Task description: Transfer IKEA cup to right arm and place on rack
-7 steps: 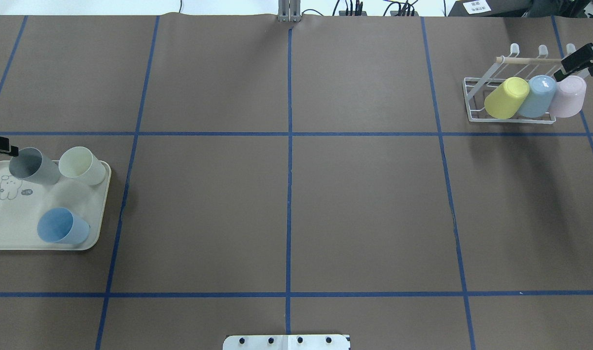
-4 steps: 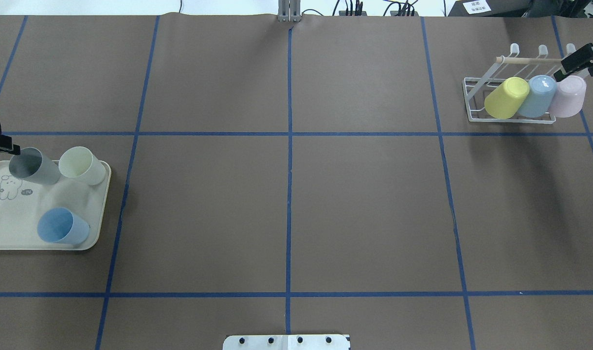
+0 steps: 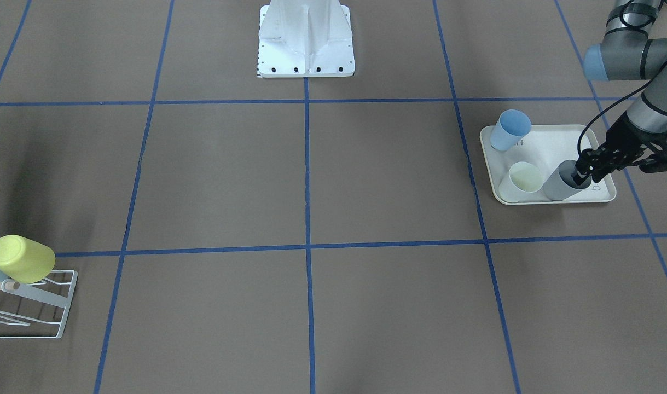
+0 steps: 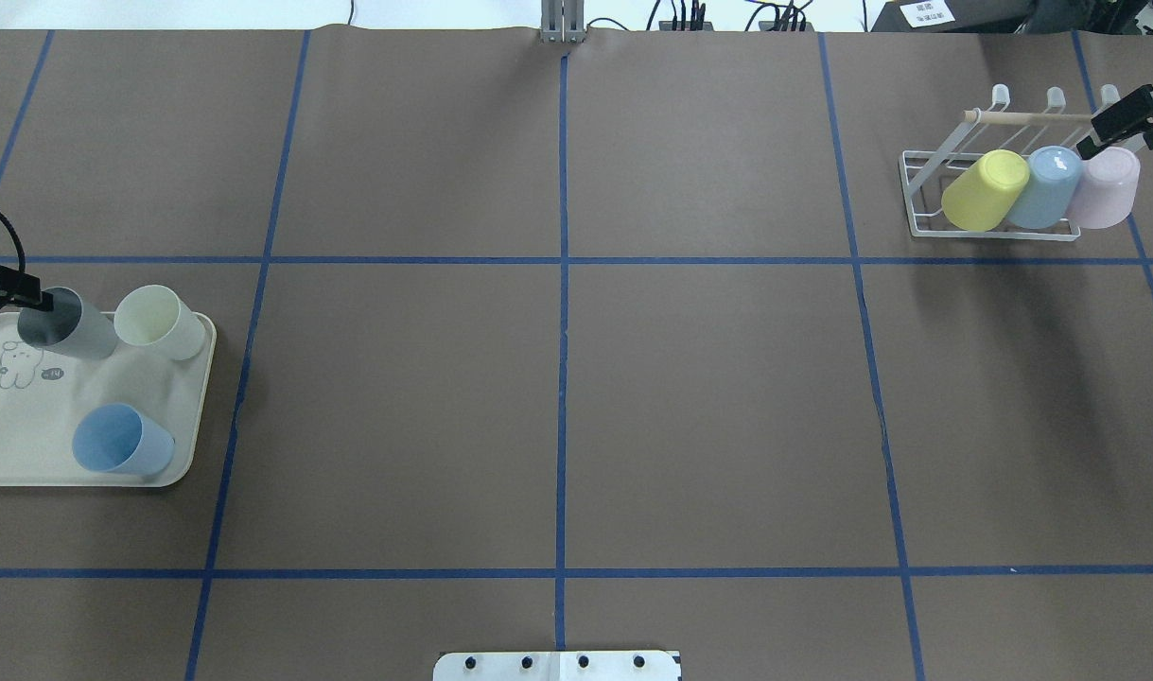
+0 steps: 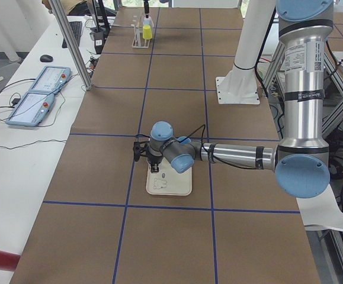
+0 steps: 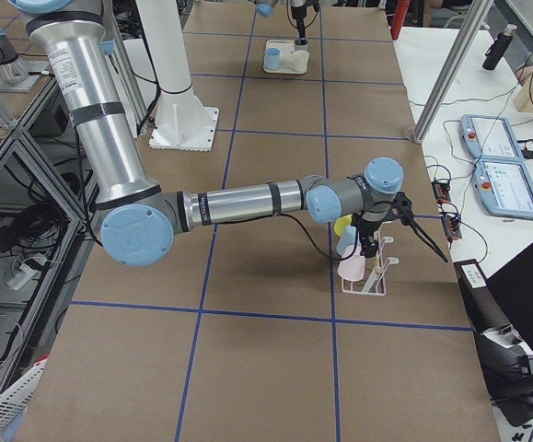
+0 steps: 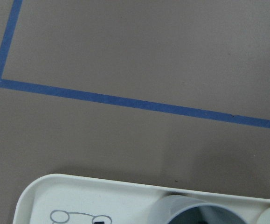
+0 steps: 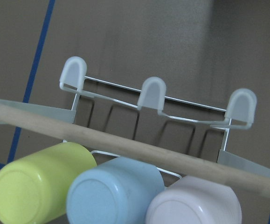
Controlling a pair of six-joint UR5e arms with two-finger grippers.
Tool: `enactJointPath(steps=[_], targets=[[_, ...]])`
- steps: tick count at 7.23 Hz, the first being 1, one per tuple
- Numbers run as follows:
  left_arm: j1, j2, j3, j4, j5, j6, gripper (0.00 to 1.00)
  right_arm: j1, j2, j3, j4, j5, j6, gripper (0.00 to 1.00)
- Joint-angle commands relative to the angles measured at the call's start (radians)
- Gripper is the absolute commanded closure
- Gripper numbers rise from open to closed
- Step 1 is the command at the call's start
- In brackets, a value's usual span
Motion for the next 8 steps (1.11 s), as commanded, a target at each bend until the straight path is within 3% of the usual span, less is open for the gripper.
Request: enactJointPath(steps=[1,3,5,7,8], targets=[[0.004,0.006,-0.003,0.0,0.002,0.004,1.0,0.0,0.0,0.0,0.0,0.0,0.001,0.02],[-0.012,0.011,-0.045,0.002,-0.036,0.007,1.0,-0.002,0.003,0.003,0.0,0.0,0.009,0.02],[-0.143,0.009,-0.099,0.009,-0.206,-0.008,1.0,-0.003,0.014,0.049,0.0,0.0,0.094,0.02],[-0.162,-0.002,-0.142,0.014,-0.222,-0.014,1.0,-0.024,0.026,0.113,0.0,0.0,0.216,0.02],[-0.156,-0.015,-0.191,0.014,-0.223,-0.171,1.0,-0.047,0.034,0.156,0.009,0.0,0.311,0.02]])
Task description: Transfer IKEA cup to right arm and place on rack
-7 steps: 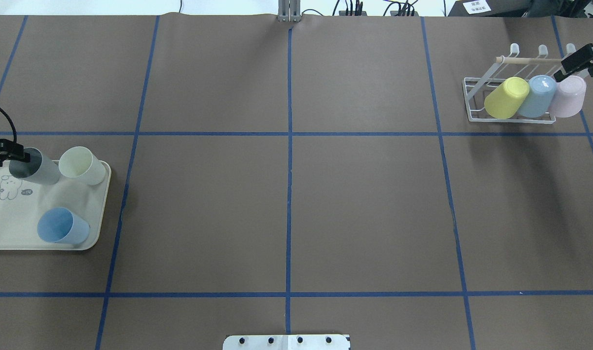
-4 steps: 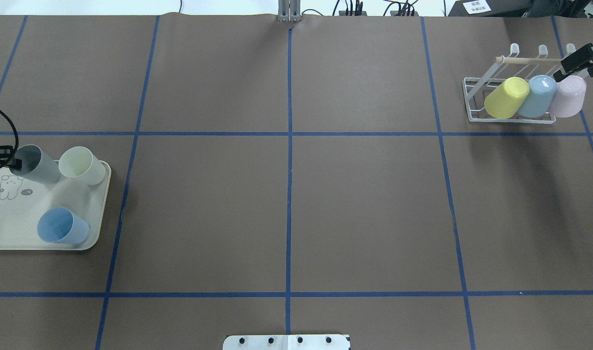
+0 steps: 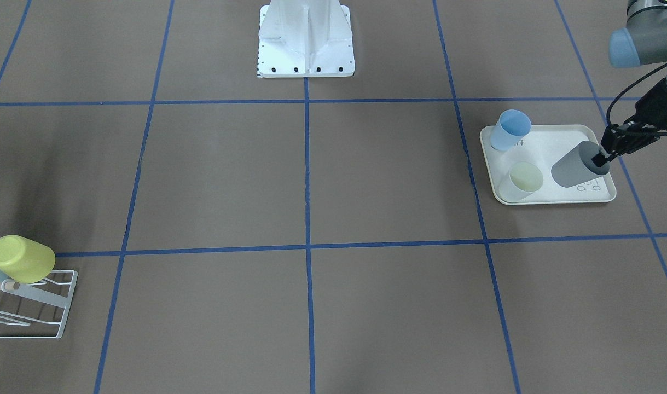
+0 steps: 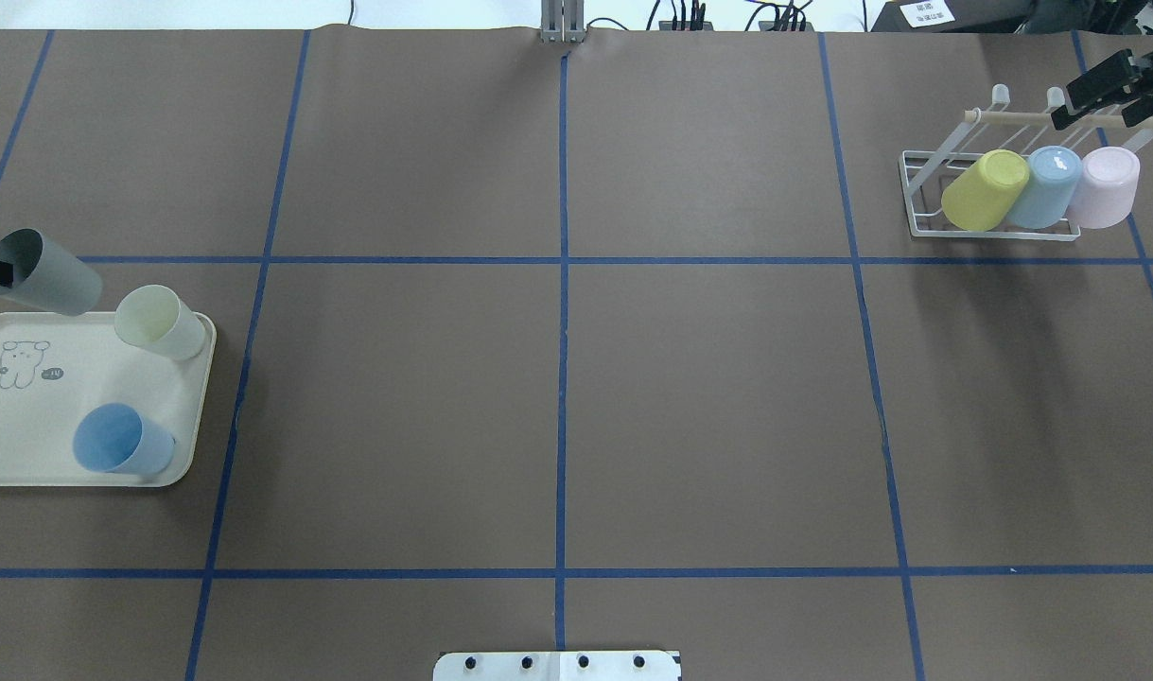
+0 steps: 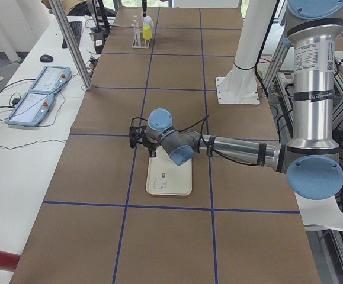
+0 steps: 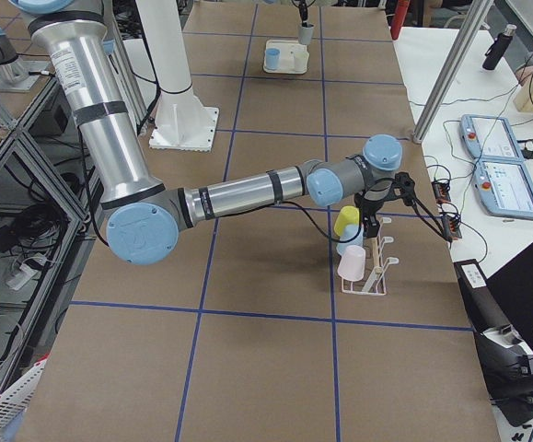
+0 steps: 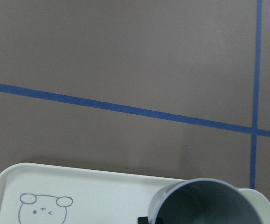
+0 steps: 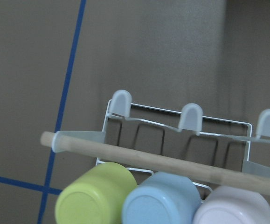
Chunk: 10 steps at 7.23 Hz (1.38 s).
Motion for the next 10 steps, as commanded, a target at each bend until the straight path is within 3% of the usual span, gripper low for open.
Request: enactJointPath(steps=[1,2,5,7,8,9,10], targets=[[0.001,-0.069,-0.088,-0.006,-0.009,-0.299,1.0,-0.06,0.01,0.073,0.092,0.0,0.272,0.02],[0.004,-0.135,-0.101,-0.017,-0.011,-0.457,1.0,-0.102,0.008,0.071,0.246,0.0,0.476,0.02],[0.203,-0.304,-0.098,-0.139,0.045,-0.836,1.0,-0.203,0.005,0.064,0.697,0.0,1.041,0.02],[0.446,-0.387,-0.058,-0.353,0.261,-1.085,1.0,-0.269,0.005,0.062,0.966,-0.003,1.258,0.02],[0.494,-0.395,-0.043,-0.482,0.343,-1.129,1.0,-0.301,0.008,0.07,1.093,-0.015,1.377,0.02],[0.513,-0.424,-0.024,-0.574,0.351,-1.231,1.0,-0.329,0.008,0.074,1.238,-0.065,1.489,0.02],[0.515,-0.485,-0.004,-0.625,0.354,-1.364,1.0,-0.404,0.008,0.074,1.4,-0.198,1.598,0.02]])
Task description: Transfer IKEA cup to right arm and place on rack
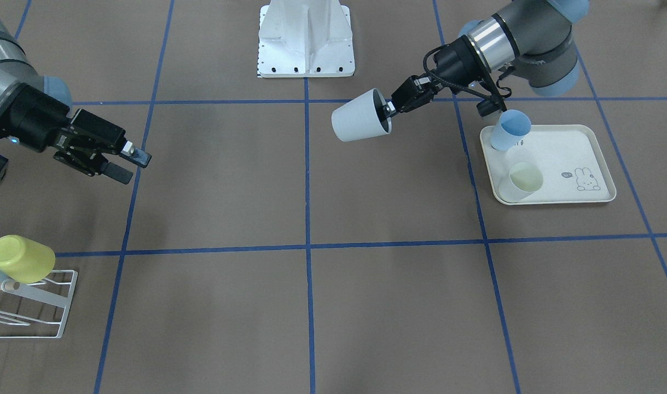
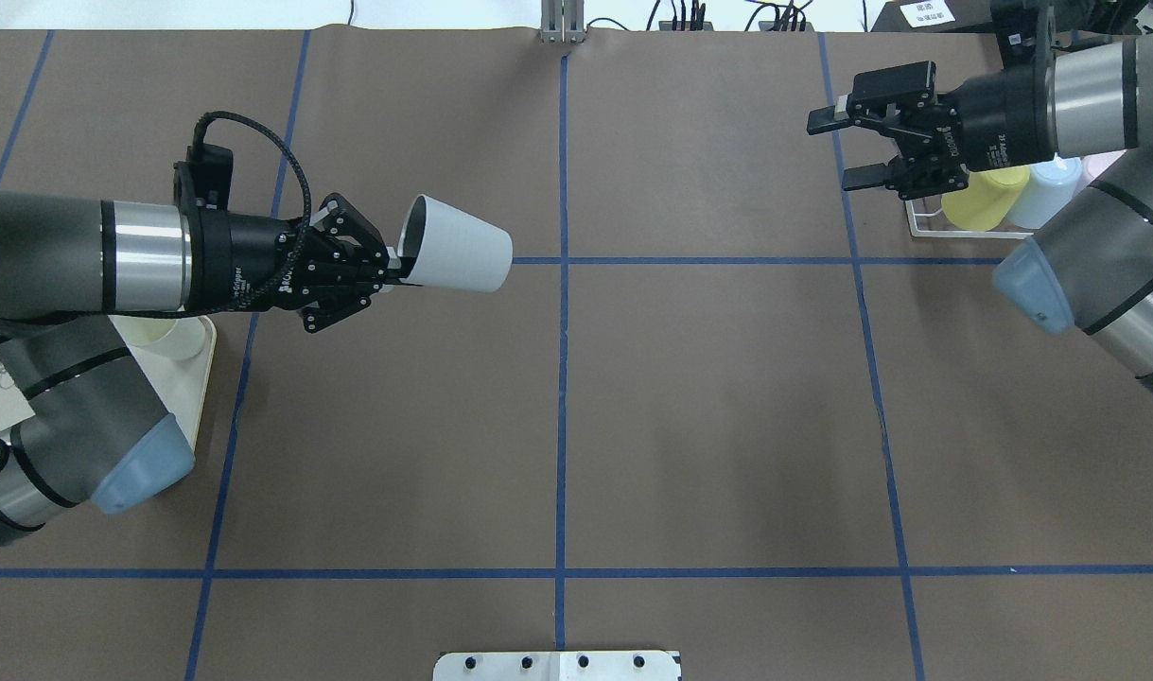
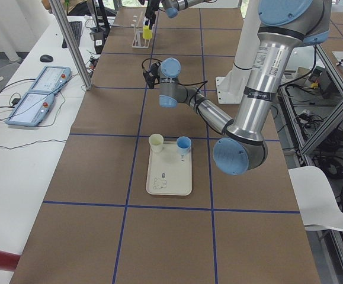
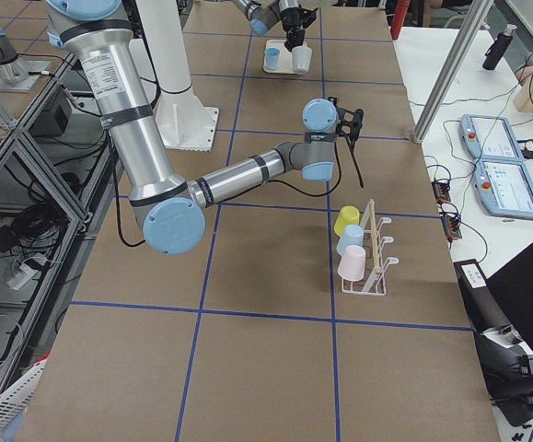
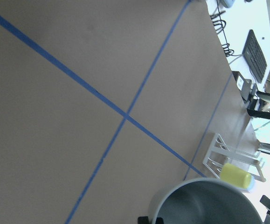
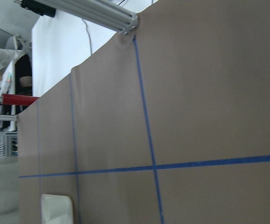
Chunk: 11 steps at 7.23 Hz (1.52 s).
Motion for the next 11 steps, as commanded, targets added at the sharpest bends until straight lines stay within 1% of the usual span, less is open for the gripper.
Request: enactJointPath(steps=[1,2,3,4,5,6,9,11], targets=[[0.027,-0.096,0.034,-0.14,0.038,-0.228,1.0,-0.158,0.001,0.002,0.338,-0.269,0.219,0.02],[0.056,-0.098,0.036,-0.235,0.101,-0.304,1.0,-0.226,0.002,0.002,0.455,-0.366,0.249,0.03],[0.095,-0.098,0.043,-0.328,0.17,-0.361,1.0,-0.259,0.014,0.004,0.516,-0.391,0.26,0.03],[0.136,-0.104,0.052,-0.384,0.204,-0.389,1.0,-0.26,0.058,0.005,0.525,-0.392,0.26,0.03],[0.177,-0.128,0.054,-0.388,0.256,-0.391,1.0,-0.268,0.088,0.005,0.526,-0.39,0.262,0.03],[0.22,-0.142,0.066,-0.389,0.302,-0.39,1.0,-0.291,0.091,0.033,0.524,-0.392,0.26,0.03],[0.224,-0.158,0.072,-0.389,0.304,-0.389,1.0,-0.326,0.099,0.042,0.524,-0.388,0.252,0.03],[0.257,-0.185,0.094,-0.389,0.348,-0.388,1.0,-0.333,0.099,0.061,0.51,-0.39,0.255,0.03]])
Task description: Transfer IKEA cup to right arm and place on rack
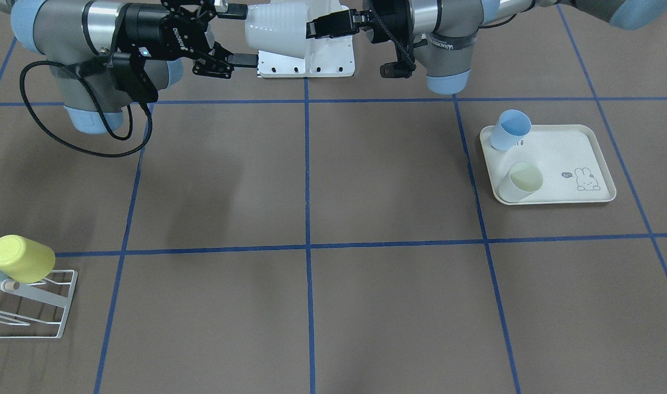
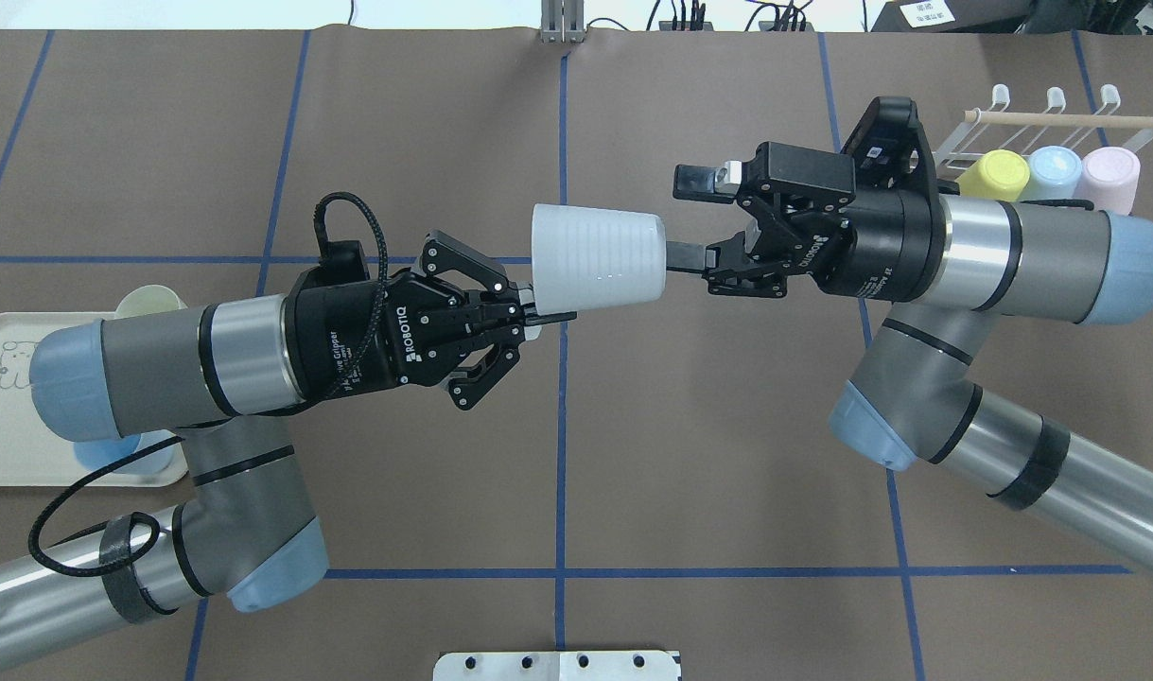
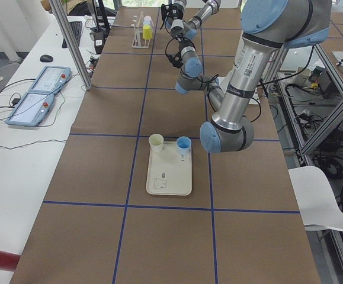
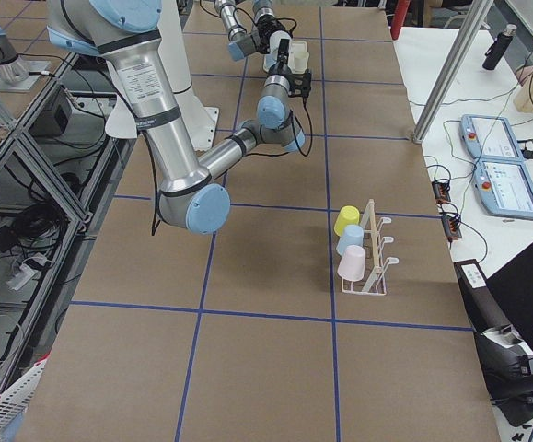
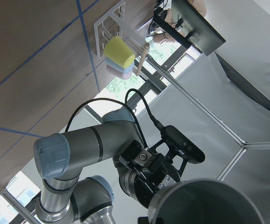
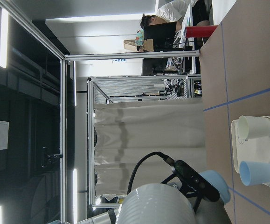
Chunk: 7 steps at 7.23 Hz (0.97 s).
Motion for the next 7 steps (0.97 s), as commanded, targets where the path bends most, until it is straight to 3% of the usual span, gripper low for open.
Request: enactJointPath(steps=[1,3,5,6,7], targets=[[0.02,-0.021,0.016,0.0,0.03,0.0,1.0,-0.004,0.0,0.01,-0.005,0.001,0.004,0.03],[0.02,-0.021,0.016,0.0,0.032,0.002,1.0,-0.004,0.0,0.01,-0.01,0.003,0.006,0.04],[0.02,-0.021,0.015,-0.002,0.03,0.004,1.0,-0.004,0.0,0.008,-0.01,0.003,0.006,0.2],[0.02,-0.021,0.015,-0.003,0.03,0.007,1.0,-0.005,-0.001,0.008,-0.011,0.003,0.006,0.22],[0.02,-0.02,0.016,-0.003,0.032,0.01,0.8,-0.008,-0.001,0.008,-0.012,0.003,0.004,0.32]])
